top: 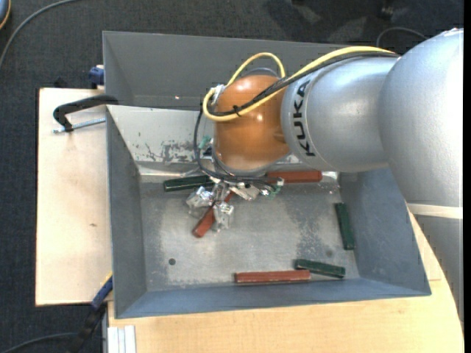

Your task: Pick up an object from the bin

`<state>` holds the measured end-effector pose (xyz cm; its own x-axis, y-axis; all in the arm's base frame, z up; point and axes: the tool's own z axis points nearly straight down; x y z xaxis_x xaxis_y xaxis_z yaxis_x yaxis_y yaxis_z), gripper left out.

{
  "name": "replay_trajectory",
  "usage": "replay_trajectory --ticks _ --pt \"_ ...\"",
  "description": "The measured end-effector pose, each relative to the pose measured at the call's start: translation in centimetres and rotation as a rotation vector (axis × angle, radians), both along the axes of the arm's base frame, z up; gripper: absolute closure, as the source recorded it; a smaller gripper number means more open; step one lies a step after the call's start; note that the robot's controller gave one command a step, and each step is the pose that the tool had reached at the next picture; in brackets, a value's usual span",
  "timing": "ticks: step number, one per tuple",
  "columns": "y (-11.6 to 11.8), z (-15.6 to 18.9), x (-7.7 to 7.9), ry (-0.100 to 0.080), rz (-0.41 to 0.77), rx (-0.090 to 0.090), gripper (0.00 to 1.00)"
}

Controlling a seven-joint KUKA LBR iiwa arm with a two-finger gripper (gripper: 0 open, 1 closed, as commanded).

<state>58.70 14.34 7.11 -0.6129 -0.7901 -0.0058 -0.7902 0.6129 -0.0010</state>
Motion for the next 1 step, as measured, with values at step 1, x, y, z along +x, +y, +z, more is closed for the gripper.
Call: replay_trajectory --ticks 1 --pt "1.3 13.32 0.03 -0.011 -0.03 0.002 1.0"
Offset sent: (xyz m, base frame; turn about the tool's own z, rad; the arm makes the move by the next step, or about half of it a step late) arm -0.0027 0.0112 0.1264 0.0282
